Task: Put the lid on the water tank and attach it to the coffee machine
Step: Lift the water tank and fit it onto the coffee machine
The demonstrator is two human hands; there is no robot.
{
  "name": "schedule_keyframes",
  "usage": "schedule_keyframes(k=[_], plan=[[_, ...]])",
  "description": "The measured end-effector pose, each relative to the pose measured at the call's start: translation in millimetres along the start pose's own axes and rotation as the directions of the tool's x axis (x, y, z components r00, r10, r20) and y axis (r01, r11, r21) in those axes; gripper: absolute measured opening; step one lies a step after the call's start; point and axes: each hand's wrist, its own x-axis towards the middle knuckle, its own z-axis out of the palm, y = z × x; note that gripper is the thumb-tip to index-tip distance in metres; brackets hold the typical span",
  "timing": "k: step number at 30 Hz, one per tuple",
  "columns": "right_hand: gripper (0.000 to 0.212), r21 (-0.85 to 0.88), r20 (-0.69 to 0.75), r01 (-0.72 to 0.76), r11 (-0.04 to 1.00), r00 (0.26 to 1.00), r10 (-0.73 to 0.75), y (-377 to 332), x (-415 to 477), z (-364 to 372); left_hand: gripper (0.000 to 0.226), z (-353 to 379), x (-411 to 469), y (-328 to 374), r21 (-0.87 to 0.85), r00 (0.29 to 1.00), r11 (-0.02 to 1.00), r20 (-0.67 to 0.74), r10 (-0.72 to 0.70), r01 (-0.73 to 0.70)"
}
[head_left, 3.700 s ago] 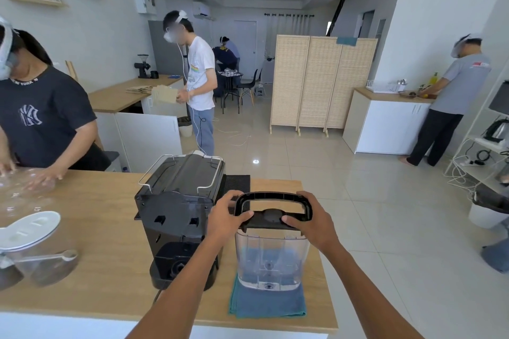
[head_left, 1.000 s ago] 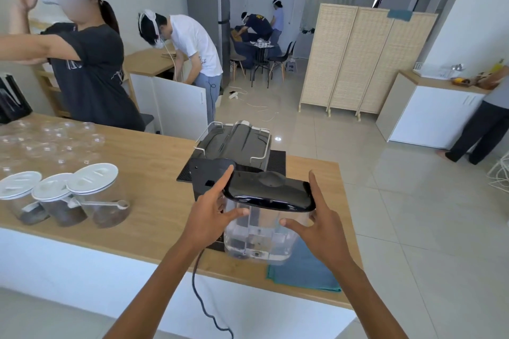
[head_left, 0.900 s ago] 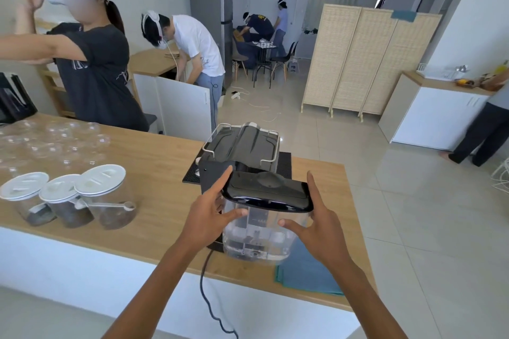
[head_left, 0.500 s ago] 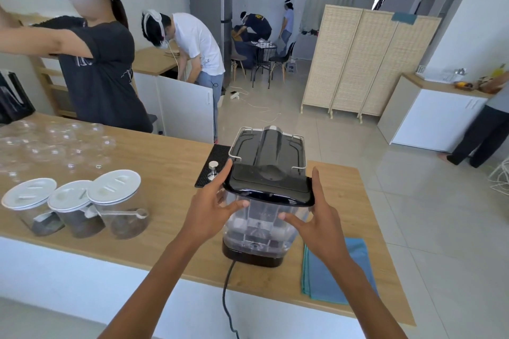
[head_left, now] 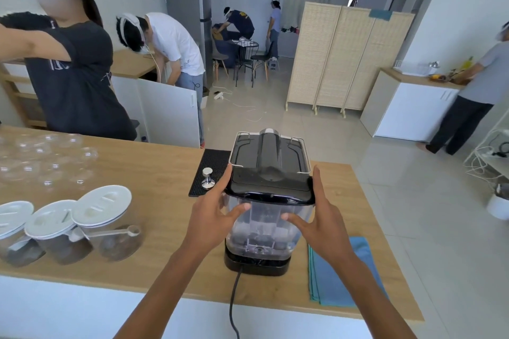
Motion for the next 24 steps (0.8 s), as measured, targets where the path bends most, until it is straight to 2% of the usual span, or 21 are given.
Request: schedule_keyframes(k=[6, 11, 24], plan=[[0.116, -0.010, -0.008, -0.008, 1.000, 1.000, 0.008, 6.4, 3.0, 4.3, 0.094, 3.7, 1.2, -8.7, -0.003, 1.000, 1.000, -0.015, 0.021, -0.021], [0.117, -0.026, 0.015, -0.006, 1.000, 1.000, 0.006, 18.2, -1.1, 13.7, 0.097, 7.5, -4.6, -25.0, 0.108, 1.000, 0.994, 0.018, 0.010, -0.012], [0.117, 0.059, 0.030, -0.057, 0.997, 0.998, 0.055, 17.9, -5.9, 17.7, 0.093, 8.0, -8.9, -35.2, 0.164, 0.998, 0.985, 0.010, 0.061, -0.062]])
